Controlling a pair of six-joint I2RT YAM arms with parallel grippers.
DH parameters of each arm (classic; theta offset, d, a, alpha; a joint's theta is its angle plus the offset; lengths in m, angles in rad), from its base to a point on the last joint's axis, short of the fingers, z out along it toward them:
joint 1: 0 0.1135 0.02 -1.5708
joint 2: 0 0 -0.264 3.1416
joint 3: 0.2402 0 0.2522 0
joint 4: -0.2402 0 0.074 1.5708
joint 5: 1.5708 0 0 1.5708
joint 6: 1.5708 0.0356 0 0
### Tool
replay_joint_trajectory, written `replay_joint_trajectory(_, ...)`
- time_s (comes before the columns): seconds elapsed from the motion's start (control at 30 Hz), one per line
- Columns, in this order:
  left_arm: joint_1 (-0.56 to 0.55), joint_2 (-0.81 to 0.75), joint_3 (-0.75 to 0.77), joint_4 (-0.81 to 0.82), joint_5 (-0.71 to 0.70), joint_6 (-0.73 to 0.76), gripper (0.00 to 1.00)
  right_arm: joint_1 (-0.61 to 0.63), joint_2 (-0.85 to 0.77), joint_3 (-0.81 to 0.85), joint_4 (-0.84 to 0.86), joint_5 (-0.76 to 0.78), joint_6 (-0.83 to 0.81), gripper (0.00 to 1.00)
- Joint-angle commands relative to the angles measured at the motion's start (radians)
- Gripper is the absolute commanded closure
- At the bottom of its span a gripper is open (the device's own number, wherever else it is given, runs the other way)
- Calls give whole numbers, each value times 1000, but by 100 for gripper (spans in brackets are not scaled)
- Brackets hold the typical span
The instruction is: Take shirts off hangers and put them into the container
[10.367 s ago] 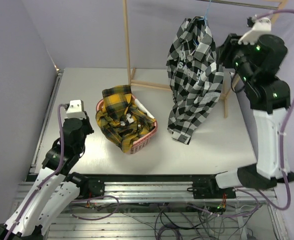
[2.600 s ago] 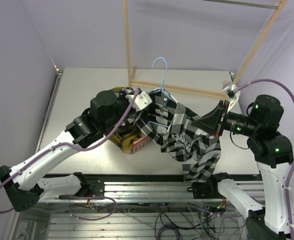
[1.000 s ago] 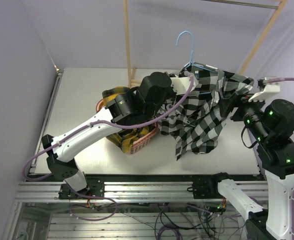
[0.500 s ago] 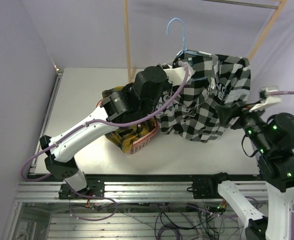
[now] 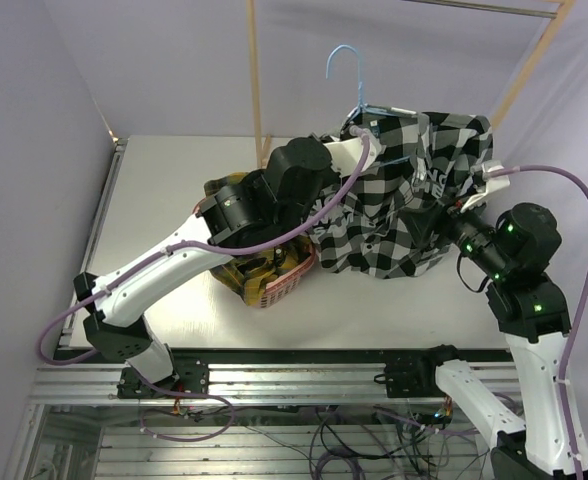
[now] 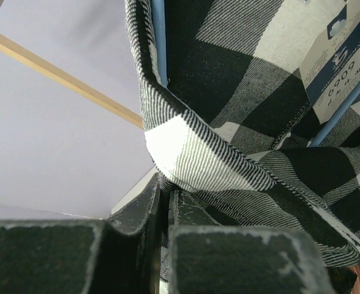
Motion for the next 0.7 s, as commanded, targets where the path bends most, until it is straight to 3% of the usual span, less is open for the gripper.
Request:
replay_joint_trajectory(0.0,0,-64,-15,32,15,-61,93,-4,27,-40,135,4,7,41)
replay_joint_trajectory(0.23,-3,-91,-27,19,36,-89,93,-3,44,-131,274,29,44,54)
replay_joint_trajectory(0.3,-2,-102,-34,19,43,-97,93,-3,35,-162,317,38,55,64)
replay_joint_trajectory(0.47,-3,-120,-74,26,41,-108,93,-4,14,-208,380,53,81,100)
replay_joint_trajectory(0.67,-2,-150,-157,29,33,-126,93,-4,-11,-169,307,143,61,100)
